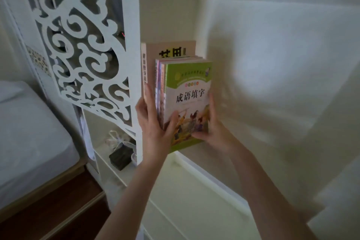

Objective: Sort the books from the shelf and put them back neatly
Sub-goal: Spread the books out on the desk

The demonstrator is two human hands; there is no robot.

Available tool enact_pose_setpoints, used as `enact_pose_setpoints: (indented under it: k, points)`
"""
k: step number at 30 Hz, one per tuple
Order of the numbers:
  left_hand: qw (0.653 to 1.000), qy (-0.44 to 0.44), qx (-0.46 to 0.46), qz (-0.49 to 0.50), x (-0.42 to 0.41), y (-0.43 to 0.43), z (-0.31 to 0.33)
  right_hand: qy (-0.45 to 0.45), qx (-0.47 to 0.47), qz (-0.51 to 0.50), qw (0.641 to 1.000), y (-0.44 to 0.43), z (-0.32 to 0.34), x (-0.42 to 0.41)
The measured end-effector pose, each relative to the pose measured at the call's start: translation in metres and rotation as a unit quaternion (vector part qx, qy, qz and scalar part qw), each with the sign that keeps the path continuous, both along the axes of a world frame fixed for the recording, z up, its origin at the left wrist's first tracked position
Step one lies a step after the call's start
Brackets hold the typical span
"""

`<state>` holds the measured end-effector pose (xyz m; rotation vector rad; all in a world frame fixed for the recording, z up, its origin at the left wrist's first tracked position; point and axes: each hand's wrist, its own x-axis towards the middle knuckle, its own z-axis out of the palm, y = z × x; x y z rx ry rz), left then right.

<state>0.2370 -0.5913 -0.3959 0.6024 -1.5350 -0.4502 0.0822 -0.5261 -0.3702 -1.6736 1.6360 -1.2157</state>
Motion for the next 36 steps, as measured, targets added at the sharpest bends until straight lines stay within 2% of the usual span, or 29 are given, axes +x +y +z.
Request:
enact_pose_setpoints:
  k: [6,9,13,16,21,25,30,33,36]
  points:
    - [0.994,-0.026,-0.042,0.097,-0.023,-0.016,-0.007,0.090,-0.013,-0.095,0.991,-0.018,-0.024,-0.004]
    - [0.987,-0.066,-0.021,0.146,-0.031,-0.026,-0.010,0.118,0.056,-0.124,0.984,-0.026,-0.014,-0.008]
    - [0.988,-0.072,-0.030,0.136,-0.042,-0.040,-0.004,0.111,0.127,-0.123,0.978,-0.047,-0.007,-0.017]
    - [0.995,-0.075,-0.019,0.063,-0.048,-0.048,-0.003,0.044,0.091,-0.117,0.988,-0.062,-0.008,-0.020]
    - [0.995,-0.090,-0.022,0.028,-0.050,-0.055,-0.002,0.049,0.035,-0.168,0.984,-0.081,-0.019,-0.013]
    - [0.995,-0.098,-0.018,0.001,-0.045,-0.059,-0.004,0.064,-0.052,-0.168,0.982,-0.087,-0.026,-0.006]
    - [0.988,-0.127,-0.037,0.075,-0.048,-0.055,-0.013,0.142,-0.096,-0.269,0.948,-0.087,-0.031,-0.006]
    - [0.986,-0.124,-0.072,0.084,-0.055,-0.059,-0.028,0.110,-0.090,-0.236,0.961,-0.082,-0.034,-0.006]
    - [0.981,-0.138,-0.075,0.116,-0.058,-0.073,-0.032,0.123,-0.076,-0.227,0.963,-0.088,-0.040,-0.007]
